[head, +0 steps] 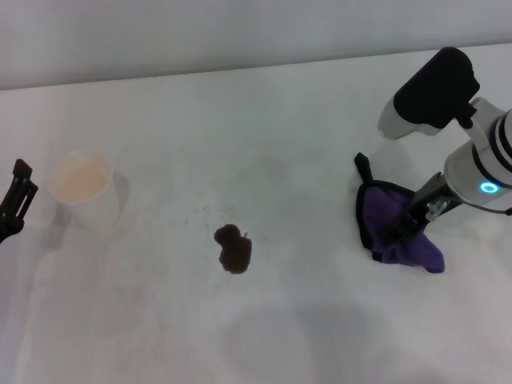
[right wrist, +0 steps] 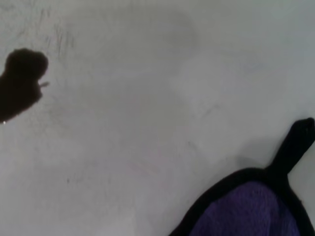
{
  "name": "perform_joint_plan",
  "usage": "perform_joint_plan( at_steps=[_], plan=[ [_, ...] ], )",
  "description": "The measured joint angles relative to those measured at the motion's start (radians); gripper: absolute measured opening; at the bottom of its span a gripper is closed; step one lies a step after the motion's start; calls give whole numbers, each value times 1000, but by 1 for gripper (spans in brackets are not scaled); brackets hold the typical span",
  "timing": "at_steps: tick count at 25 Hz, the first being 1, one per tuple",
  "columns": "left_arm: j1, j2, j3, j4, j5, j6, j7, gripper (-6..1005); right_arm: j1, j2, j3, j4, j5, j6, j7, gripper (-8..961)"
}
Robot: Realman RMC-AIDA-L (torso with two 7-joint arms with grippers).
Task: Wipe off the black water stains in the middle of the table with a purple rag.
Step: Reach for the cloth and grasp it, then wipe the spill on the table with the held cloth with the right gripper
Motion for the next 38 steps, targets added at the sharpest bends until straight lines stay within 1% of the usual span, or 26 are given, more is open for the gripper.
perform_joint_plan(
  at_steps=[1,6,11,17,25,30,36,38],
  plan=[
    [0,0,0,0,0,0,0,887,4,0,2,-2,0,2,0,658],
    [-2,2,0,0,0,0,0,888,15,1,6,2,1,7,0,508],
    [-3,3,0,0,0,0,0,887,16,1,8,5,2,6,1,446],
    [-7,3,-1,-1,0,0,0,887,15,2,8,3,2,2,0,440],
    [-14,3,0,-11,0,0,0,888,16,2,8,6,2,-8,-1,398],
    [-20,2,0,-25,0,0,0,888,19,3,8,7,-7,-16,-1,191],
    [-27,1,0,-33,0,-1,0,888,24,6,3,-3,-18,-20,-1,95],
    [-27,1,0,-34,0,-1,0,888,25,7,1,-19,-4,-21,-7,95]
  ],
)
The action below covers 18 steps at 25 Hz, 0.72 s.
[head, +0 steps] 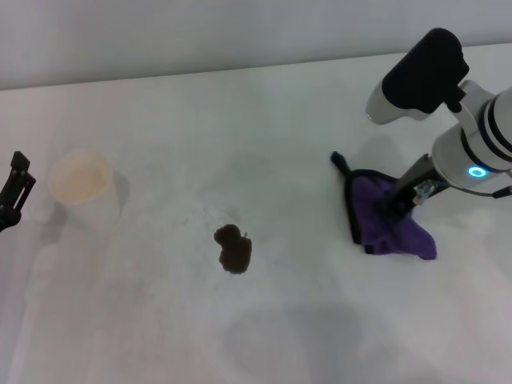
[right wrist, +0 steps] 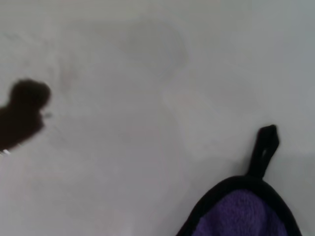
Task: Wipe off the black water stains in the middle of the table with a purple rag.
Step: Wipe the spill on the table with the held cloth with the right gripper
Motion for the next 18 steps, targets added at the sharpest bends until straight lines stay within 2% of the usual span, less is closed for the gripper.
perform_joint_plan(
  at_steps=[6,11,13,14,16,18],
  plan=[
    [0,0,0,-2,0,-1,0,887,-3,0,-24,-112,168,28,-56,96],
    [-2,0,0,-3,0,-1,0,887,26,2,-128,-182,252,40,-69,96],
    [-3,0,-1,-3,0,-1,0,887,53,3,-175,-177,288,34,-69,95],
    [-5,0,-1,-3,0,-1,0,887,78,5,-230,-151,325,-6,-70,95],
    [-10,0,-1,-3,-1,-1,0,887,85,6,-254,-139,334,-25,-70,95],
    [-14,0,-1,-3,-1,-1,0,887,102,7,-324,-102,338,-112,-70,95]
  ],
)
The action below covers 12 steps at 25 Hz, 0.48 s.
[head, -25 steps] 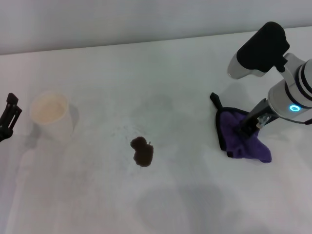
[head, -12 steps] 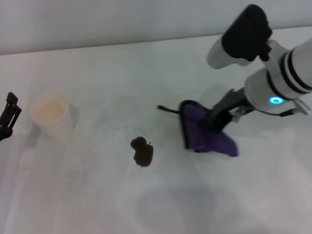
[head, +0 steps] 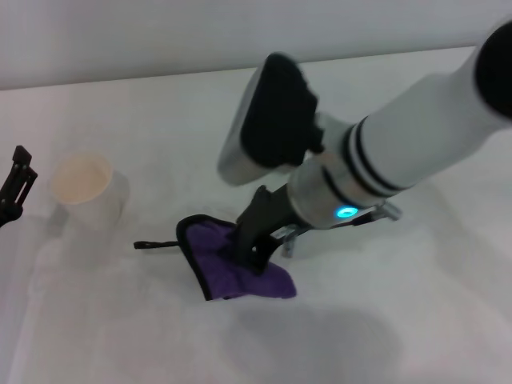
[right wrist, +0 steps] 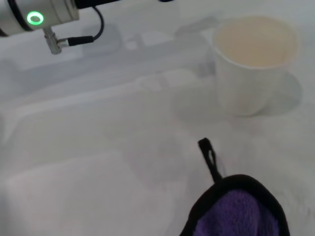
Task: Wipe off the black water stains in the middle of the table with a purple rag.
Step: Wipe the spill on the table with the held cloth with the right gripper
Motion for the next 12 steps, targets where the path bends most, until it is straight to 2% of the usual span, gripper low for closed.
perform_joint_plan(
  at_steps=[6,12],
  plan=[
    [0,0,1,0,-2,-1,-1,887,-6,-2,-134,86,-12,-220,-22,95],
    [-1,-2,1,1,-2,-1,-4,887,-23,1,-180,163,-25,-314,-36,96]
  ],
)
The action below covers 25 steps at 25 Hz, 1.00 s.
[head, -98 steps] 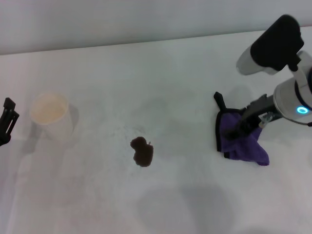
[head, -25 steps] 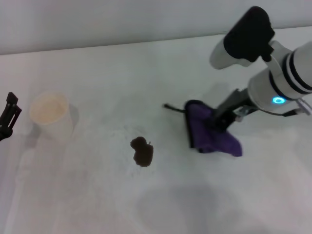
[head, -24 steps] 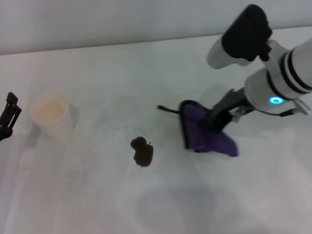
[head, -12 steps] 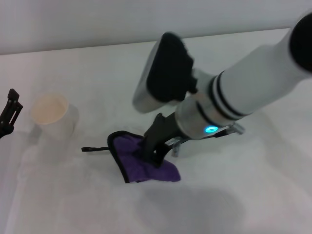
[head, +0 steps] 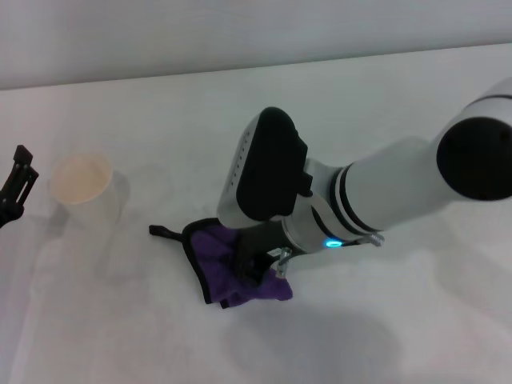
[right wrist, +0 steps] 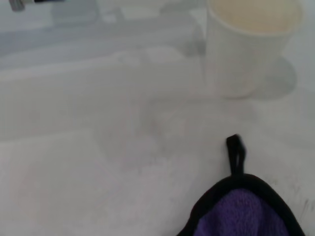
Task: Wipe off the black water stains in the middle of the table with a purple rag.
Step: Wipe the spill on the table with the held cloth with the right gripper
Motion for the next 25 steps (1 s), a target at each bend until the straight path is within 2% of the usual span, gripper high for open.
perform_joint_plan(
  at_steps=[12,17,21,25],
  plan=[
    [-1,0,-5,6,-2,0,-3,887,15,3,-58,50,91,-3,-33,92],
    [-1,0,-2,6,-1,0,-3,887,15,3,-62,88,97,-91,-52,90],
    [0,0,-1,6,-1,0,-3,887,28,2,-40,149,95,-151,-54,89],
    [-1,0,-3,6,2,0,-3,887,45,1,23,209,96,-157,-54,87]
  ],
)
